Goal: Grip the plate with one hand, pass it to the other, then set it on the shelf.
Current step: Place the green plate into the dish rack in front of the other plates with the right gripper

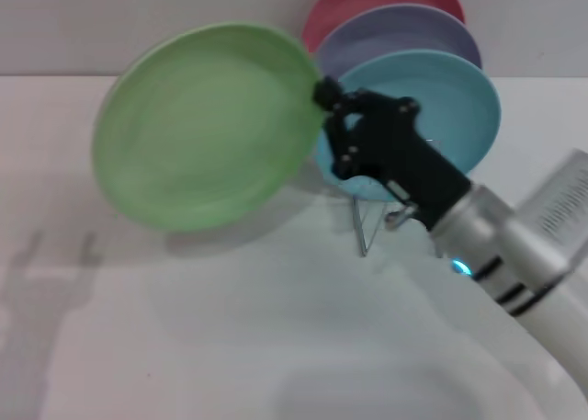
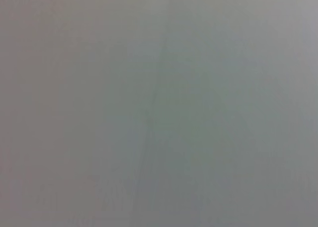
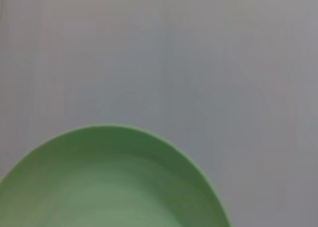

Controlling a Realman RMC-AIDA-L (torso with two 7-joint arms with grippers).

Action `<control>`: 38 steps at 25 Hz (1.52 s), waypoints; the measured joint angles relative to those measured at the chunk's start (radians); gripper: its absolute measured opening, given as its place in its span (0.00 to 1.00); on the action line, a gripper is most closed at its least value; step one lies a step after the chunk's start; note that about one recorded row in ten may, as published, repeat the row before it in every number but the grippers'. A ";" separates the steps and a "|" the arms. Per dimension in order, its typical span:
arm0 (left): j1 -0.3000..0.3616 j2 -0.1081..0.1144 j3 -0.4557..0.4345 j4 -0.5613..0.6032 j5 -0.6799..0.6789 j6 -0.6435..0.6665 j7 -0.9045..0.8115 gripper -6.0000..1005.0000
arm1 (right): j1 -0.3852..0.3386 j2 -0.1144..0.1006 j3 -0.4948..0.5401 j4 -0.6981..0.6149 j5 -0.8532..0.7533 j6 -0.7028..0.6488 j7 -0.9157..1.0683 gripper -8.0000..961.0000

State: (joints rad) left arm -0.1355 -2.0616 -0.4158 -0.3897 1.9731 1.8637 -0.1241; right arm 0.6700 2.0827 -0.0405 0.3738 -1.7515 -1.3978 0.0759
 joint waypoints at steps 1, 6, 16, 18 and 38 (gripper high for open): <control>0.000 0.000 -0.013 0.014 0.000 0.000 -0.028 0.69 | -0.022 0.000 0.007 -0.001 0.000 -0.044 -0.009 0.02; -0.001 0.003 -0.066 0.063 0.002 0.002 -0.115 0.72 | -0.129 -0.003 0.040 -0.031 0.004 -0.203 -0.028 0.02; -0.028 0.008 -0.083 0.164 0.002 0.003 -0.289 0.74 | -0.263 -0.003 0.125 -0.084 0.012 -0.316 -0.029 0.02; -0.033 0.007 -0.082 0.170 0.002 -0.001 -0.290 0.74 | -0.276 -0.003 0.139 -0.091 0.013 -0.318 -0.029 0.02; -0.066 -0.002 -0.062 0.195 0.003 -0.026 -0.241 0.74 | -0.285 0.002 0.162 -0.128 0.013 -0.276 -0.077 0.02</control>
State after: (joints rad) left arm -0.2013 -2.0632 -0.4782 -0.1948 1.9758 1.8379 -0.3653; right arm 0.3851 2.0846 0.1218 0.2460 -1.7389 -1.6742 -0.0012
